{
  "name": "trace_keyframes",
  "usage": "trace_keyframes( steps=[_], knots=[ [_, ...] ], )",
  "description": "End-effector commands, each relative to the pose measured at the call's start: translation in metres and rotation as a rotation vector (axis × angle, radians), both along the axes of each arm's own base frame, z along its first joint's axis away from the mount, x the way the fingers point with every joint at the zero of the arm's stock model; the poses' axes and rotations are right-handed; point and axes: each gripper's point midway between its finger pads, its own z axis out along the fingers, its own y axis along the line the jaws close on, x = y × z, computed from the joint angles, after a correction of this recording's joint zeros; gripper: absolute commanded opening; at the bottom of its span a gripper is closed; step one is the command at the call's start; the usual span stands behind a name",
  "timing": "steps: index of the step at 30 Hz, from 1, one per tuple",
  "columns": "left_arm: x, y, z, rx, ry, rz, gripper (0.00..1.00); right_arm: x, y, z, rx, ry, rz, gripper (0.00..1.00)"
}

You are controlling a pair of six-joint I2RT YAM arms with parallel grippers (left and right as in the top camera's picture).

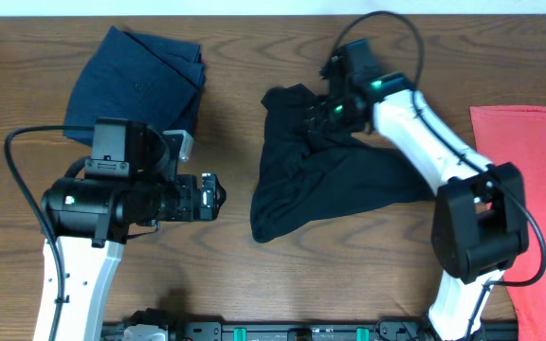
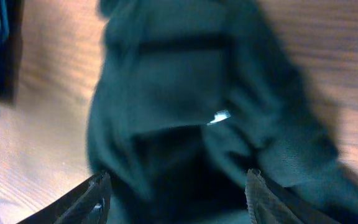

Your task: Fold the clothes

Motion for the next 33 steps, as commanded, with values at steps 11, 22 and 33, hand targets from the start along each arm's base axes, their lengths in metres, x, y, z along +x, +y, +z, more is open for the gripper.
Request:
trace_keyframes(
  steps=[11, 22, 33],
  knots=[
    [-0.003, -0.003, -0.003, 0.016, 0.002, -0.036, 0.98, -0.051, 0.075, -0.018, 0.271, 0.183, 0.254, 0.08],
    [-0.001, -0.001, -0.004, 0.028, -0.002, -0.03, 0.98, -0.084, 0.138, 0.035, 0.267, -0.051, 0.517, 0.01],
    [-0.008, 0.003, -0.008, 0.052, 0.029, -0.023, 0.98, -0.055, 0.047, -0.005, -0.044, 0.111, 0.08, 0.39]
  ],
)
